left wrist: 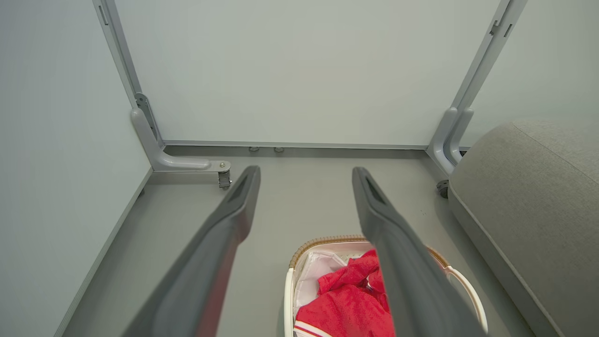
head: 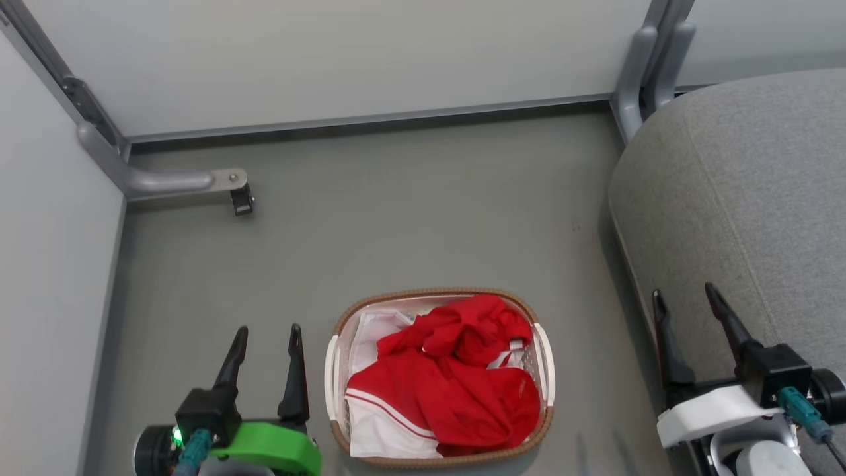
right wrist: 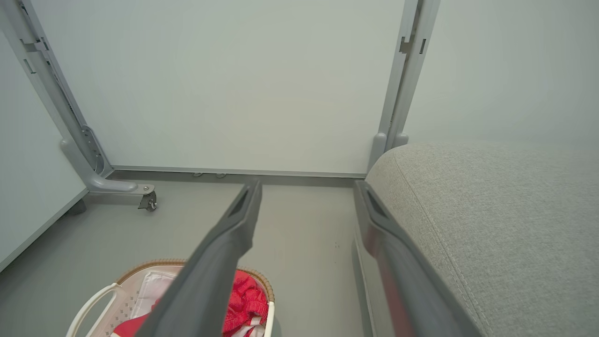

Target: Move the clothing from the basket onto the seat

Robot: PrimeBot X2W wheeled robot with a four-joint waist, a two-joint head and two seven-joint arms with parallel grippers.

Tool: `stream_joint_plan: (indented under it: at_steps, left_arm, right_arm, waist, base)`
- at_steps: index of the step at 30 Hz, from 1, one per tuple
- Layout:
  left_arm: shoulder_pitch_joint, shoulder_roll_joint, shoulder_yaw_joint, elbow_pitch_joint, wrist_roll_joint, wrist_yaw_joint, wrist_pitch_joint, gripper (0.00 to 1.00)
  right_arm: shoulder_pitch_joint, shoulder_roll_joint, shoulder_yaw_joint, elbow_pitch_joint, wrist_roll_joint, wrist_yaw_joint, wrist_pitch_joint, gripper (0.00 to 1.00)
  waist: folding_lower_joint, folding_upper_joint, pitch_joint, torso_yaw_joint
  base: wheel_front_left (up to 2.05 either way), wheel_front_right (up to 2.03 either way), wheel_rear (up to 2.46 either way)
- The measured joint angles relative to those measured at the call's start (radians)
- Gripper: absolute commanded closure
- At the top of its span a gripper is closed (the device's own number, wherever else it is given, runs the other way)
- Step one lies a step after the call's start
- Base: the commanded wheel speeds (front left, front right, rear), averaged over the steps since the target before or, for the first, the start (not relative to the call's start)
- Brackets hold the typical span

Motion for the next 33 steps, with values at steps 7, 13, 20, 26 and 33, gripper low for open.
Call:
stream_joint_plan:
  at_steps: [7,13,20,26,33]
  left_arm:
    - [-0.180,0.000,-0.017,-0.001,0.056,-0.049,0.000,0.00]
    - [-0.380,0.000,-0.088,0.101,0.128,-0.098,0.000,0.00]
    - [-0.555,0.016,-0.263,0.353,0.173,-0.124,-0.001,0.00]
    - [-0.661,0.031,-0.450,0.518,0.146,-0.128,-0.001,0.00]
    - [-0.794,0.063,-0.495,0.661,0.119,-0.117,-0.001,0.00]
  right_arm:
    - [-0.116,0.000,-0.052,-0.043,0.001,0.000,0.000,0.00]
    - [-0.216,-0.001,-0.077,-0.075,0.016,0.000,0.000,0.00]
    - [-0.284,-0.001,-0.058,-0.099,0.043,0.000,0.000,0.00]
    - [-0.327,-0.002,-0.029,-0.120,0.080,0.000,0.000,0.00]
    - [-0.349,-0.002,-0.006,-0.142,0.119,0.000,0.000,0.00]
  waist:
    - [0.0000,0.0000,0.128,-0.008]
    - [0.0000,0.0000,0.273,-0.027]
    - [0.0001,0.0000,0.434,-0.065]
    - [0.0002,0.0000,0.545,-0.117]
    - [0.0002,0.0000,0.644,-0.193]
  base:
    - [0.00,0.00,0.00]
    - [0.00,0.00,0.00]
    - [0.00,0.00,0.00]
    - [0.00,0.00,0.00]
    - [0.00,0.00,0.00]
